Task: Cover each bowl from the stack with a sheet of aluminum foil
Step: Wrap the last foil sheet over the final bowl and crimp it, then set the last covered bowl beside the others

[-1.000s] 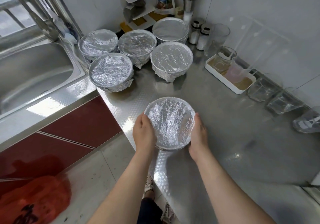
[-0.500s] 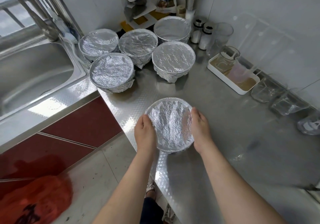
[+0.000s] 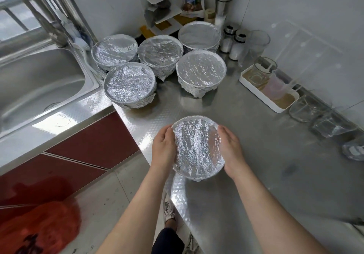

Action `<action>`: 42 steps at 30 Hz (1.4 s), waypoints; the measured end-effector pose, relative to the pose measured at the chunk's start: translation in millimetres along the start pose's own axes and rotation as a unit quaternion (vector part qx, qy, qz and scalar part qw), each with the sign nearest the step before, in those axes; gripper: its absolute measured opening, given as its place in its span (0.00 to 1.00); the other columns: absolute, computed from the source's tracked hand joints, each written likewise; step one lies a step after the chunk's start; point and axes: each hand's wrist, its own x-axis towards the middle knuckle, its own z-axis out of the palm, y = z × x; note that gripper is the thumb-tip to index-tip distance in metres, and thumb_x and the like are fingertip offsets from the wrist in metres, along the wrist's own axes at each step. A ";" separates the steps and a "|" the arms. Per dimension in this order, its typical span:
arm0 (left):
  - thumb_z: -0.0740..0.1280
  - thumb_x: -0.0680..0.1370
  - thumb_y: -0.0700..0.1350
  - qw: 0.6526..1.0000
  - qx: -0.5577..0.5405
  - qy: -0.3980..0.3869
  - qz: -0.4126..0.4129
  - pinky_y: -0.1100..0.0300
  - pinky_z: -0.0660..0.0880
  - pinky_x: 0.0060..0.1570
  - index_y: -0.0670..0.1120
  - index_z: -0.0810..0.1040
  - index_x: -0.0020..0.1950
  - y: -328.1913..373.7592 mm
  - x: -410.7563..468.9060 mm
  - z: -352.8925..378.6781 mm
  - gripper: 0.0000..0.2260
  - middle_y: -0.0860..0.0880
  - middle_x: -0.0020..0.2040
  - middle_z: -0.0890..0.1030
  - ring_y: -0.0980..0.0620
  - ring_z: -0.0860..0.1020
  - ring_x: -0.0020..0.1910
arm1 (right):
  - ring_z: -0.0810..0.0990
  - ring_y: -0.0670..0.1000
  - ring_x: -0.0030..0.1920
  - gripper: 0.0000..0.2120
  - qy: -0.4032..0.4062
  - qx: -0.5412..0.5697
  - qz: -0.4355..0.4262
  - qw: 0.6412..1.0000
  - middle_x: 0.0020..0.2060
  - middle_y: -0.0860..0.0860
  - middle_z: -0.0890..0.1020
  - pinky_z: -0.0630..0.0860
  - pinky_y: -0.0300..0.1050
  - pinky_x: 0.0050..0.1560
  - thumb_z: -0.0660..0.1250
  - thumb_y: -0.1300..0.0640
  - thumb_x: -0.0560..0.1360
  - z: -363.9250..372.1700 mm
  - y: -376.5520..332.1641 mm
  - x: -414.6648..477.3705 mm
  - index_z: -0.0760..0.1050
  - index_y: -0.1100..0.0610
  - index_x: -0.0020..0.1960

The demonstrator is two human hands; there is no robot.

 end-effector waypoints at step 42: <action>0.69 0.77 0.52 0.963 0.117 -0.209 -0.122 0.58 0.73 0.36 0.45 0.83 0.48 41.6 92.9 -67.6 0.11 0.42 0.38 0.80 0.52 0.75 0.32 | 0.76 0.46 0.28 0.12 -0.167 -0.342 0.054 0.923 0.35 0.54 0.81 0.66 0.32 0.25 0.62 0.54 0.80 -0.7 -103.2 106.4 0.79 0.59 0.44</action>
